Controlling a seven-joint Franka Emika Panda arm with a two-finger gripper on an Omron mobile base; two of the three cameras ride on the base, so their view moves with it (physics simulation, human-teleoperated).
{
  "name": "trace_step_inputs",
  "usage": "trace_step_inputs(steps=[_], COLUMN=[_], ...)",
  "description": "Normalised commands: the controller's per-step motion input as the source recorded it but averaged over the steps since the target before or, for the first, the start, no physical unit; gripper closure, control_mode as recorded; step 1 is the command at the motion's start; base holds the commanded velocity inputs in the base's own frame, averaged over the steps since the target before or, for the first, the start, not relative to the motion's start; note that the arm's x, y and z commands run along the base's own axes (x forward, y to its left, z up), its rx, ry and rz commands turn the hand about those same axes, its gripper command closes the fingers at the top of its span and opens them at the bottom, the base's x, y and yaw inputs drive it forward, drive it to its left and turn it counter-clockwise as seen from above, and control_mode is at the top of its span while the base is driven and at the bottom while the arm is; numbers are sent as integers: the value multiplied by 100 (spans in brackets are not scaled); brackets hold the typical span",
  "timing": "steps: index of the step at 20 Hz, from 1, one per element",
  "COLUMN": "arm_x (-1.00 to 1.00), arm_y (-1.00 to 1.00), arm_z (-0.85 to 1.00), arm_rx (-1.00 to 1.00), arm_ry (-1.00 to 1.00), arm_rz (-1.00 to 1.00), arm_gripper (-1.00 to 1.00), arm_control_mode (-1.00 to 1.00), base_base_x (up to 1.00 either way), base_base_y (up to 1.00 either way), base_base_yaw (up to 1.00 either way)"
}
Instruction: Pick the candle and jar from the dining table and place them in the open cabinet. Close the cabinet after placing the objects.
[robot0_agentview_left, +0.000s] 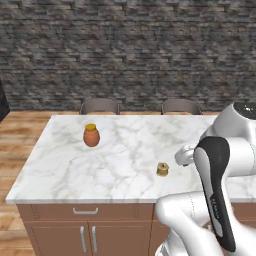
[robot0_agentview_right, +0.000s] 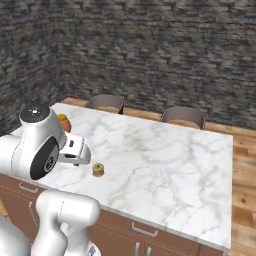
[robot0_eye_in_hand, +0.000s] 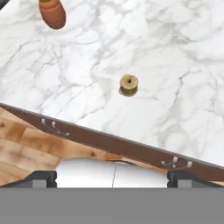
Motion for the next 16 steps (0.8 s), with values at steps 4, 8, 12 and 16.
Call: trace_step_inputs(steps=[4,8,12,16], arm_x=[16,18,17,16], arm_y=[0,0,0,-4], arm_z=[-25,-22,-23,-24], arm_rx=[0,0,0,0], arm_ry=[1,0,0,0], arm_rz=[0,0,0,0], arm_gripper=[-100,-100,-100,-100], arm_control_mode=[-100,-100,-100,-100], base_base_x=[0,0,0,0], base_base_y=[0,0,0,0], base_base_yaw=[0,0,0,0])
